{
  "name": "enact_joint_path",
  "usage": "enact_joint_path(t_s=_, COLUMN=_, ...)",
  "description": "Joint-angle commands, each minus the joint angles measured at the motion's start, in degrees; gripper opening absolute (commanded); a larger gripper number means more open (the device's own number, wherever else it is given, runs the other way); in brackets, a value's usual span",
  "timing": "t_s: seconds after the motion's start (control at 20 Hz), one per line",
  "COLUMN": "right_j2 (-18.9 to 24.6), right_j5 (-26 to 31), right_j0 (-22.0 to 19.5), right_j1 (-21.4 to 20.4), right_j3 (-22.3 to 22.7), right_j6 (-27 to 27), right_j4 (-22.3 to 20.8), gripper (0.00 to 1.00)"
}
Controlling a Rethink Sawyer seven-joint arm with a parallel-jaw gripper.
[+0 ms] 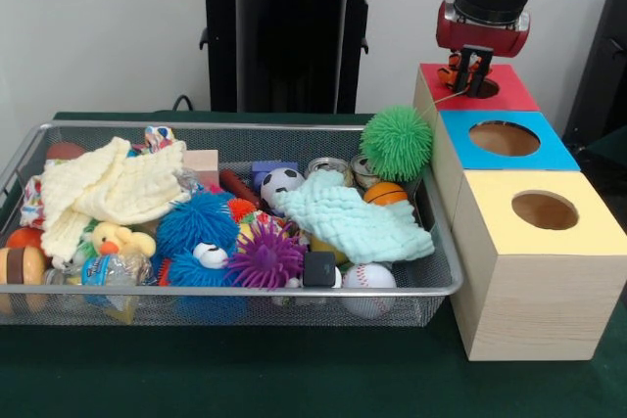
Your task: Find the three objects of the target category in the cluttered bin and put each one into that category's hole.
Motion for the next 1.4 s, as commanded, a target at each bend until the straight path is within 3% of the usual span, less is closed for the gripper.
enact_joint_path(t_s=0.05, right_j2=4.09, right_j5=-5.79, right_j0=0.42, right_j1=4.8, right_j3=5.14, right_j6=15.98, right_j4=2.88, gripper=0.0)
enact_joint_path(t_s=0.55, right_j2=4.95, right_j5=-5.21, right_j0=0.71, right_j1=4.34, right_j3=4.59, right_j6=16.78, right_j4=4.74, gripper=0.0)
enact_joint_path(t_s=1.4, right_j2=6.1, right_j5=-9.4, right_j0=1.54, right_j1=4.73, right_j3=6.59, right_j6=17.11, right_j4=6.89, gripper=0.0)
